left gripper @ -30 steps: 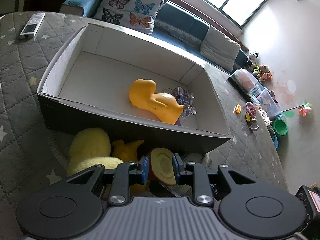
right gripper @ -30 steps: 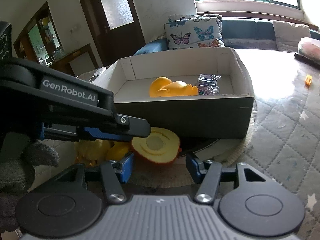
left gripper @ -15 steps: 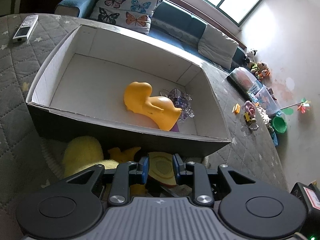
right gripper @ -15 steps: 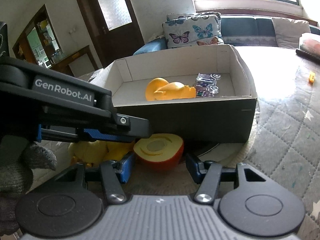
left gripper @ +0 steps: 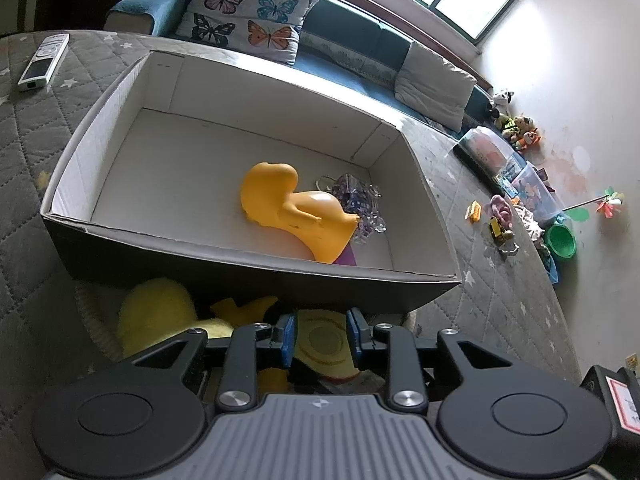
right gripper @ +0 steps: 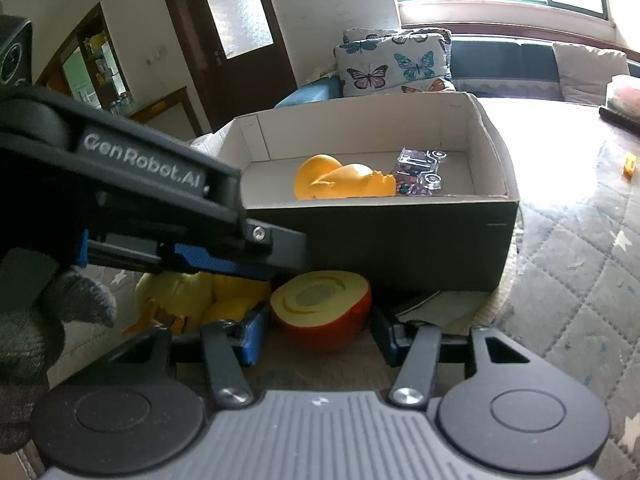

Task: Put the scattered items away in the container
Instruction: 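Move the right gripper down toward the red apple-half toy beside the box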

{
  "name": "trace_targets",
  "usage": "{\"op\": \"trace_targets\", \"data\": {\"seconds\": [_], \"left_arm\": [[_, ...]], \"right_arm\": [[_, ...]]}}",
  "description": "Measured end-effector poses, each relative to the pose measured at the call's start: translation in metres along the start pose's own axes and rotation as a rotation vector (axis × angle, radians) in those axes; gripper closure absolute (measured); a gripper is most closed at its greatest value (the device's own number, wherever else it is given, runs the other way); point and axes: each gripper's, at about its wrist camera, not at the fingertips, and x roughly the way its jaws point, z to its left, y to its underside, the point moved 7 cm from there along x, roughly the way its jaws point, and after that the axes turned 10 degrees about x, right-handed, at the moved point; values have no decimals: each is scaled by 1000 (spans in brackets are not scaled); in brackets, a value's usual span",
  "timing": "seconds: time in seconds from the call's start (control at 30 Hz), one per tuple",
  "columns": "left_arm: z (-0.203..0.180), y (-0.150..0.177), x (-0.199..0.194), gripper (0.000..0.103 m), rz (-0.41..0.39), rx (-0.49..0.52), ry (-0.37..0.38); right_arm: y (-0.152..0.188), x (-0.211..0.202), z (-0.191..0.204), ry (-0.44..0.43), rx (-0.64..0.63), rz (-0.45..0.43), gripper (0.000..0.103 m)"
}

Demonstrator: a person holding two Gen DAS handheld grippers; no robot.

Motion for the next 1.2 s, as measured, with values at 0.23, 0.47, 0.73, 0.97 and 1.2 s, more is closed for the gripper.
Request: {"op": "trace_targets", "data": {"seconds": [0.23,0.47,0.73,0.97,1.2], "left_arm": [[-9,6,1,73,16,9,28],[-19,16,6,72,45,3,70],[-24,24,11,71,64,-6,77],[-25,27,10,71,68,1,70],[-23,27,9,71,65,-7,79]], "right_arm": [[5,-16,-5,1,7,-13,48],[15,-31,-14,-3,25,-19,48],[19,-38,-18,1,19,-24,48],[21,-38,-17,11,6,-17,50],[20,-36,-16,17,-1,-13,49]]}}
